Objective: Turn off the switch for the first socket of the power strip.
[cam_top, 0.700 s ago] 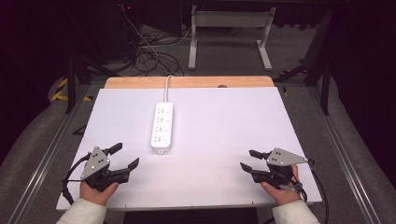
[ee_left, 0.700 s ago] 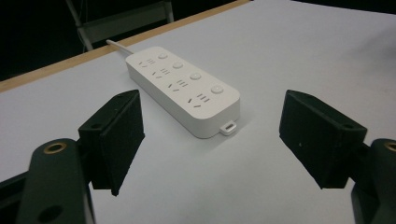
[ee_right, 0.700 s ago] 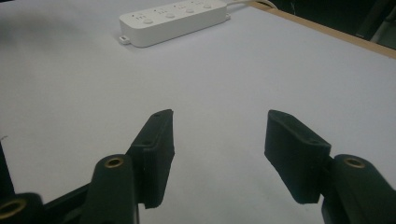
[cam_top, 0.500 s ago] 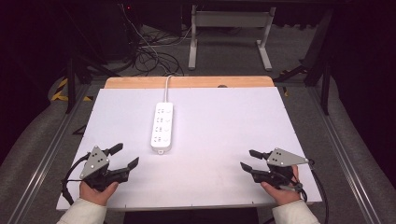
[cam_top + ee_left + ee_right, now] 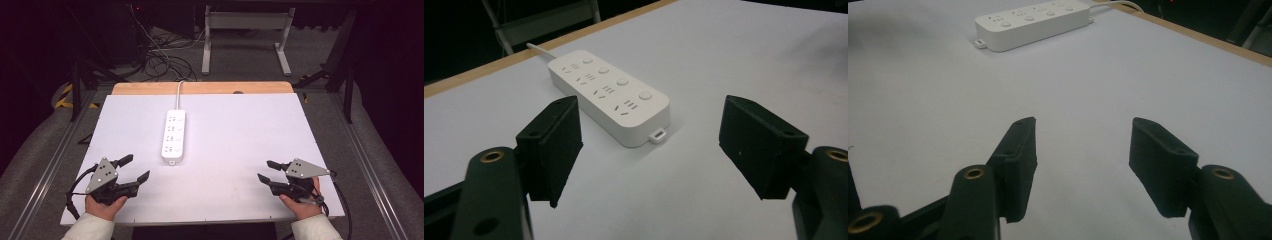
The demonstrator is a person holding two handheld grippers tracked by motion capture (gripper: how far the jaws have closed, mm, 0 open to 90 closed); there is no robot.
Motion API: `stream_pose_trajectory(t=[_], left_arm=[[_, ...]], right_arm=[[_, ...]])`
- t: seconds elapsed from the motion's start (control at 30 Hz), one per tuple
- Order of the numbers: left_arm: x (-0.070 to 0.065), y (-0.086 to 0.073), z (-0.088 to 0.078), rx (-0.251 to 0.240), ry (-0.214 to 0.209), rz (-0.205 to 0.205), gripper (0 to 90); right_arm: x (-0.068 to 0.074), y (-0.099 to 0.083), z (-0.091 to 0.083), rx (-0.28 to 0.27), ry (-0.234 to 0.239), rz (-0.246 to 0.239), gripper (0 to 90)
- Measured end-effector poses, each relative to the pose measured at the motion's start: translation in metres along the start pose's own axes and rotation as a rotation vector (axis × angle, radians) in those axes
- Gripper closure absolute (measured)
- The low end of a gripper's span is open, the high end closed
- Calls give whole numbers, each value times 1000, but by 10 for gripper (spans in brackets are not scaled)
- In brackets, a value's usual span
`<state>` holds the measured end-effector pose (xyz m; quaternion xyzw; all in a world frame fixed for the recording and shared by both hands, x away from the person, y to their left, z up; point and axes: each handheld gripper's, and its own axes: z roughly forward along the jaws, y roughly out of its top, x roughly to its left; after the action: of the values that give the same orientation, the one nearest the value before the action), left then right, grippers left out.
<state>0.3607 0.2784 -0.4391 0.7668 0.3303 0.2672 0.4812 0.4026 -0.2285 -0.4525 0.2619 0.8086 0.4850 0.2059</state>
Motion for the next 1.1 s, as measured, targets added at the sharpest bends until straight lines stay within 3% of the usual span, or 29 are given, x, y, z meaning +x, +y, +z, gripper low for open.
stream_pose_trajectory(t=[0.07, 0.17, 0.27, 0.43, 0.57, 0.7, 0.73, 0.8, 1.1], left_arm=[[1, 0, 0, 3, 3, 5, 318], [2, 2, -1, 2, 14, -8, 319], [2, 3, -1, 6, 22, 3, 316], [4, 7, -2, 4, 1, 1, 376], [8, 11, -4, 10, 3, -1, 365], [8, 14, -4, 18, 29, 18, 389], [11, 17, -3, 38, -4, 12, 430], [14, 20, -1, 65, -39, 3, 423], [19, 33, 10, 86, -19, 15, 434]], right_arm=[[0, 0, 0, -4, 3, 3, 449], [0, 0, 0, -5, 5, 3, 449], [0, 0, 0, -2, 6, 2, 447], [-1, 0, 1, -3, 11, 5, 446], [-1, -1, 1, 1, 15, 7, 442], [-1, -1, 2, -1, 17, 14, 442], [-2, -1, 2, 0, 17, 14, 442], [-2, -1, 2, 1, 18, 14, 442], [-2, -1, 2, 2, 20, 17, 442]])
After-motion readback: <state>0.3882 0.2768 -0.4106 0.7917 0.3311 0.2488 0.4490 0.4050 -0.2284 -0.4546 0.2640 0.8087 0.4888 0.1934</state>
